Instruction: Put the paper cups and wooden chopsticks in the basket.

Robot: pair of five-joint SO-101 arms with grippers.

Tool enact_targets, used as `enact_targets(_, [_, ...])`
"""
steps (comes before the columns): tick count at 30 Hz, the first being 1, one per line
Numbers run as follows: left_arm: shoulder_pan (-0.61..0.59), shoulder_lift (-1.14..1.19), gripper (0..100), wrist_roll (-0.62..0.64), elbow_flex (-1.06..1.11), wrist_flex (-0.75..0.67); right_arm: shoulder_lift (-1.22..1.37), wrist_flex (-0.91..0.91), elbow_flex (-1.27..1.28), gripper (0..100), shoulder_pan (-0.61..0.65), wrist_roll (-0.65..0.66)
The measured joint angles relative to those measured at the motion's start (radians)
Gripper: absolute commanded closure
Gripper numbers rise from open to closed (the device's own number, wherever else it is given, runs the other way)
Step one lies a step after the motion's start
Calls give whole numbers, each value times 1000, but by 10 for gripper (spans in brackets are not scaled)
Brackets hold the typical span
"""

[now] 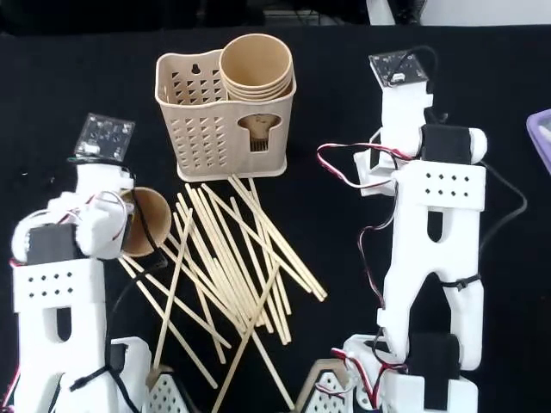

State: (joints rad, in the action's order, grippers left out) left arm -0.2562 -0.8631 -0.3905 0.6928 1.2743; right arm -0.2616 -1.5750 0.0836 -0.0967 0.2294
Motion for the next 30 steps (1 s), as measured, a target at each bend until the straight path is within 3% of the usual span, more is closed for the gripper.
enact_targets(10, [-133, 52, 970, 34, -133, 66, 0, 18, 109, 815, 0, 0])
enact_targets(17, [-212, 321, 966, 255, -163, 18, 0, 80, 173, 815, 0, 0])
enact_targets(24, [-219, 549, 867, 275, -334, 52, 0, 104, 204, 815, 0, 0])
enact_targets(28, [-216, 592, 974, 278, -379, 100, 0, 106, 204, 815, -8, -2])
enact_targets(30, [-218, 597, 963, 278, -391, 106, 0, 106, 204, 815, -8, -2])
